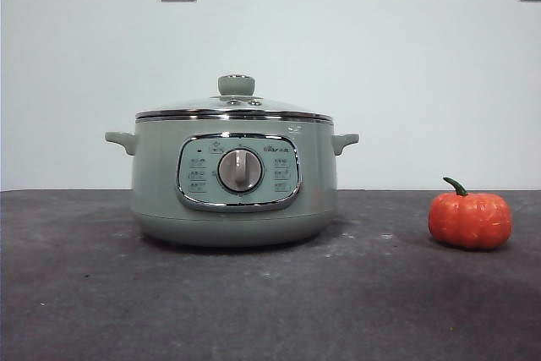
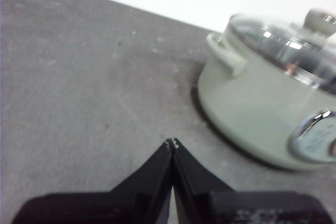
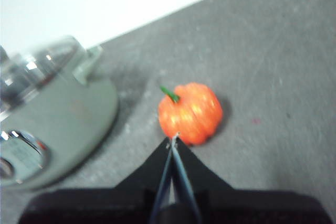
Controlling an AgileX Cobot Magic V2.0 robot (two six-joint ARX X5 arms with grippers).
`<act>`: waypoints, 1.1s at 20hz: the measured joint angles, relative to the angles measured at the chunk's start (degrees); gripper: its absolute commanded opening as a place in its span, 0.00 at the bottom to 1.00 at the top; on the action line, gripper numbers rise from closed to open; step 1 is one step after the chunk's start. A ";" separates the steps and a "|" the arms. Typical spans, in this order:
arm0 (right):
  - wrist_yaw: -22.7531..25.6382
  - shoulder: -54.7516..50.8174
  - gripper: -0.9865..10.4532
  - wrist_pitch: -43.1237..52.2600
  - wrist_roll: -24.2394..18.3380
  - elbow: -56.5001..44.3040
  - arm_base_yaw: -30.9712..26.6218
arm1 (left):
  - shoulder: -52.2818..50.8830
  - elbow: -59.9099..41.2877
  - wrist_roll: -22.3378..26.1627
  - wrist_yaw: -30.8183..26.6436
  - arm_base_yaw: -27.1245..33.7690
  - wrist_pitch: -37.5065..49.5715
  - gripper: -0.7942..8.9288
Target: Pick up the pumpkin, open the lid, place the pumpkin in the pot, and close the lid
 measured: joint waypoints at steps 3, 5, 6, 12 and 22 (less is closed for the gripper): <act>-1.73 3.26 0.08 -0.63 0.13 4.39 0.00 | 1.44 4.24 -0.35 1.99 0.00 -1.33 0.07; -2.58 5.68 0.08 -2.54 0.13 7.89 0.00 | 3.02 6.86 -0.35 3.32 0.00 -2.60 0.07; -2.71 7.15 0.08 -4.11 -0.02 10.05 0.00 | 4.04 8.24 -0.35 4.15 0.00 -3.21 0.07; -5.70 16.46 0.08 -17.25 -5.97 24.39 0.00 | 11.37 17.00 1.20 9.92 0.00 -7.19 0.07; -10.19 29.38 0.08 -41.11 -20.98 48.72 0.44 | 24.55 35.34 11.30 21.11 -0.04 -20.09 0.07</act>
